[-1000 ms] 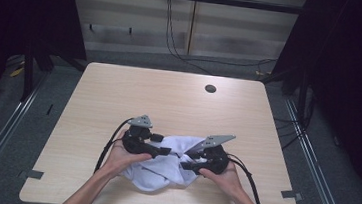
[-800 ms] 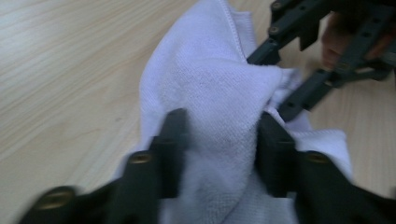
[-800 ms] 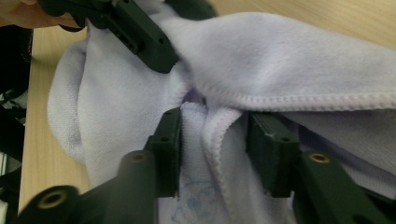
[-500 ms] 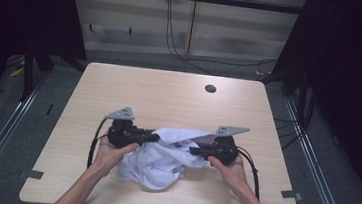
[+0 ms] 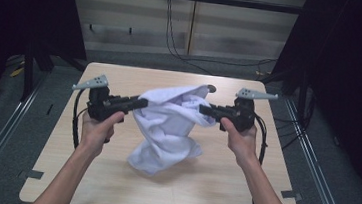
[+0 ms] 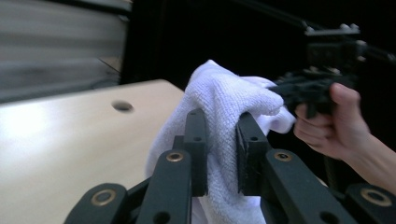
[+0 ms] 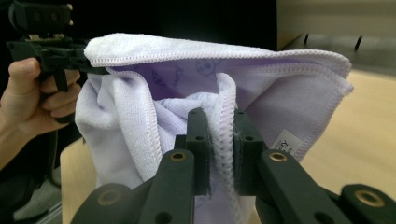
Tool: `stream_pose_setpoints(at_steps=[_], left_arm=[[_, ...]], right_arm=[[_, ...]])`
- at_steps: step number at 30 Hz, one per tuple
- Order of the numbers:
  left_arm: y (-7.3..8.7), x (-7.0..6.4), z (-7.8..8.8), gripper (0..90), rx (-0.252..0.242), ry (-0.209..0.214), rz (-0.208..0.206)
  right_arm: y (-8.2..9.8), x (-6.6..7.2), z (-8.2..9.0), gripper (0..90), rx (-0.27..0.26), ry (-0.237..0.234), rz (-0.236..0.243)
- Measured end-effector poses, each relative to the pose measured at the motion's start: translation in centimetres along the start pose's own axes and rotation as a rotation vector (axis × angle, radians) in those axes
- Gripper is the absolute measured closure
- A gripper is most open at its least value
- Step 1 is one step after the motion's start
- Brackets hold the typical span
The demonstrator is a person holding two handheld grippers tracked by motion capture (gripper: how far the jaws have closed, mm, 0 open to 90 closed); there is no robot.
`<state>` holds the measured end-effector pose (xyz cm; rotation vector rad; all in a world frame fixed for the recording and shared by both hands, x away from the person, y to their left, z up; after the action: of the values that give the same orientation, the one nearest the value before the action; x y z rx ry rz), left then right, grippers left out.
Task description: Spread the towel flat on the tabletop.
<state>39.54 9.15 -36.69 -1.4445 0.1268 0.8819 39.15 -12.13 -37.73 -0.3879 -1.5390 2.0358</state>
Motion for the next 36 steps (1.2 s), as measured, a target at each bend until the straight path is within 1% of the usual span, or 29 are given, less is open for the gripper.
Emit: stream_pose_setpoints(at_steps=[1, 3, 4, 5, 6, 10, 11, 12, 13, 14, 15, 16, 17, 18, 19, 20, 21, 22, 23, 25, 26, 27, 28, 29, 30, 31, 34, 35, 36], left_arm=[[-1.9, 0.3, 0.0, 77.6, -0.036, -0.024, 0.007], [-3.8, 0.4, 0.1, 77.1, -0.069, -0.049, -0.005], [-3.8, 0.4, 0.1, 77.1, -0.069, -0.049, -0.005], [-5.5, 0.1, 0.1, 77.1, -0.095, -0.057, -0.020], [-5.5, 0.1, 0.1, 77.2, -0.095, -0.057, -0.020], [-9.0, -0.9, 0.3, 77.1, -0.139, -0.078, -0.077], [-10.9, -1.9, 0.8, 77.0, -0.171, -0.089, -0.134], [-10.9, -1.9, 0.8, 76.7, -0.171, -0.089, -0.134], [-12.3, -3.4, 1.4, 76.2, -0.208, -0.067, -0.171], [-12.3, -3.4, 1.4, 75.9, -0.208, -0.067, -0.171], [-12.5, -4.3, 1.7, 75.9, -0.231, -0.053, -0.191], [-11.3, -4.8, 1.8, 74.9, -0.206, -0.080, -0.245], [-11.3, -4.8, 1.8, 74.0, -0.206, -0.080, -0.245], [-10.2, -4.7, 1.7, 74.0, -0.191, -0.092, -0.254], [-7.2, -4.0, 1.3, 72.0, -0.147, -0.088, -0.232], [-7.2, -4.0, 1.3, 71.8, -0.147, -0.088, -0.232], [-4.6, -3.1, 1.0, 71.8, -0.108, -0.095, -0.216], [-2.2, -2.2, 0.8, 71.4, -0.071, -0.092, -0.183], [2.6, -0.5, 0.8, 72.4, 0.002, -0.093, -0.130], [6.6, 0.8, 1.3, 72.6, 0.074, -0.057, -0.047], [6.6, 0.8, 1.3, 73.3, 0.074, -0.057, -0.047], [9.5, 2.1, 2.1, 75.3, 0.134, -0.093, -0.042], [9.5, 2.1, 2.1, 75.3, 0.134, -0.093, -0.042], [11.2, 2.5, 2.5, 74.9, 0.164, -0.074, 0.004], [11.2, 2.5, 2.5, 74.0, 0.164, -0.074, 0.004], [12.6, 2.1, 2.8, 73.7, 0.181, -0.052, -0.001], [14.2, 1.3, 2.9, 73.1, 0.214, -0.030, 0.000], [15.1, 0.9, 3.0, 72.7, 0.237, -0.026, -0.005], [16.0, 0.5, 3.1, 72.7, 0.263, -0.019, 0.000]], right_arm=[[-1.0, -0.3, -0.2, 80.3, -0.001, 0.010, 0.002], [-3.1, -1.0, -0.5, 80.3, -0.010, 0.042, 0.006], [-3.1, -1.0, -0.5, 80.3, -0.010, 0.042, 0.006], [-5.1, -1.7, -0.8, 80.2, -0.020, 0.076, 0.020], [-5.1, -1.7, -0.8, 80.2, -0.020, 0.076, 0.020], [-9.1, -3.1, -1.1, 80.3, -0.067, 0.121, 0.050], [-11.0, -3.4, -1.0, 80.3, -0.100, 0.135, 0.063], [-11.0, -3.4, -1.0, 80.3, -0.100, 0.135, 0.063], [-13.5, -3.1, -0.4, 80.3, -0.160, 0.153, 0.105], [-13.5, -3.1, -0.4, 80.3, -0.160, 0.153, 0.105], [-14.2, -3.0, -0.1, 80.3, -0.179, 0.156, 0.111], [-14.8, -2.4, 0.7, 80.4, -0.208, 0.158, 0.134], [-14.8, -2.4, 0.7, 80.4, -0.208, 0.158, 0.134], [-14.3, -2.1, 0.8, 80.3, -0.206, 0.160, 0.136], [-11.8, -1.8, 0.7, 80.4, -0.167, 0.161, 0.138], [-11.8, -1.8, 0.7, 80.4, -0.167, 0.161, 0.138], [-10.4, -1.7, 0.6, 80.3, -0.147, 0.161, 0.133], [-7.6, -1.6, 0.3, 80.3, -0.104, 0.148, 0.116], [-3.1, -1.4, 0.0, 80.5, -0.041, 0.140, 0.084], [2.8, -1.1, 0.3, 80.5, 0.021, 0.122, 0.022], [5.2, -0.9, 0.6, 80.5, 0.045, 0.110, -0.001], [6.8, -0.7, 0.8, 80.4, 0.069, 0.108, -0.020], [6.8, -0.7, 0.8, 80.4, 0.069, 0.108, -0.020], [10.6, 0.7, 1.6, 80.2, 0.110, 0.069, -0.047], [10.6, 0.7, 1.6, 80.2, 0.110, 0.069, -0.047], [12.7, 1.9, 2.4, 79.8, 0.147, 0.062, -0.038], [13.6, 2.8, 3.1, 79.0, 0.169, 0.059, -0.052], [14.7, 4.0, 4.0, 76.8, 0.213, 0.056, -0.034], [14.7, 4.0, 4.0, 76.8, 0.213, 0.056, -0.034]])
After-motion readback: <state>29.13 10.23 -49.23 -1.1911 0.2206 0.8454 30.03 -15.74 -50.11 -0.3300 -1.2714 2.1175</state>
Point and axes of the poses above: each handheld gripper's, and its own axes: z roughly backward along the jaws, y roughly out of its underside, x roughly to its left, the point moved 10 cm from there along -z, roughly forward along the jaws, and after that the axes turned 14 degrees about z, right-handed, at the moved point
